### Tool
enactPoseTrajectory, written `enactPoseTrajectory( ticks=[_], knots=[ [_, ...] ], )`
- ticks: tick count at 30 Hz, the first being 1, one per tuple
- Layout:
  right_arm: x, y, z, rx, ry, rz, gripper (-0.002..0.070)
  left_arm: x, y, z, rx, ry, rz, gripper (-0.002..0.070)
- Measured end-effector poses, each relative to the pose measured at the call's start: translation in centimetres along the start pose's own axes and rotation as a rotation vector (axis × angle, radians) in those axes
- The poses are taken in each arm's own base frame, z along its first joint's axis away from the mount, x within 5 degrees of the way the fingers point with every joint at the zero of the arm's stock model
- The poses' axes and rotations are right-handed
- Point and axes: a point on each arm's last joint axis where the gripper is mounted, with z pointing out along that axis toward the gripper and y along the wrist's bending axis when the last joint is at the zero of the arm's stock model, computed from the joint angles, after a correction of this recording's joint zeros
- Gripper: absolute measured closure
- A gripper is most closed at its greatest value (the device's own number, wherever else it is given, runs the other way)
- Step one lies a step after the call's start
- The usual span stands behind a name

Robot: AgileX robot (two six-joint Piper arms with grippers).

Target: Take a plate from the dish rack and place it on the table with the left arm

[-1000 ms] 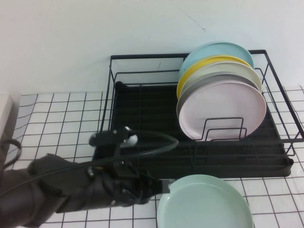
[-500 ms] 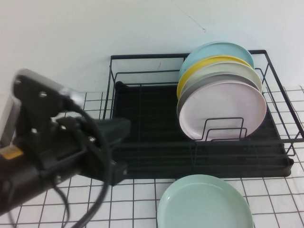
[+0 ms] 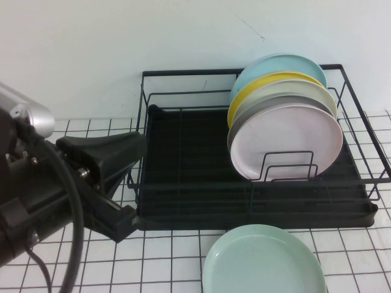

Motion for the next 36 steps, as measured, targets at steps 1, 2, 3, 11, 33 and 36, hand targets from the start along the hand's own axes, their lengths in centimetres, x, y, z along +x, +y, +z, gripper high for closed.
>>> enactPoseTrajectory(
  ticks=[1,2,3,11,33,36],
  knots=[
    [0.0,0.0,0.0,0.0,0.0,0.0,0.0679,0.0,0.0,0.0,0.0,0.0,0.0,0.0677],
    [0.0,0.0,0.0,0.0,0.0,0.0,0.0679,0.0,0.0,-0.1,0.001,-0.002,0.0,0.0677],
    [0.0,0.0,0.0,0.0,0.0,0.0,0.0679,-0.1,-0.1,-0.3,0.004,-0.008,0.002,0.0677],
    [0.0,0.0,0.0,0.0,0.0,0.0,0.0679,-1.2,1.1,-6.0,-0.106,-0.121,0.104,0.0677],
    [0.0,0.0,0.0,0.0,0.0,0.0,0.0679,18.0,3.8,-10.2,-0.36,0.007,0.28,0.0677],
    [0.0,0.0,0.0,0.0,0.0,0.0,0.0679,18.3,3.6,-10.1,-0.335,0.043,0.304,0.0677]
  ],
)
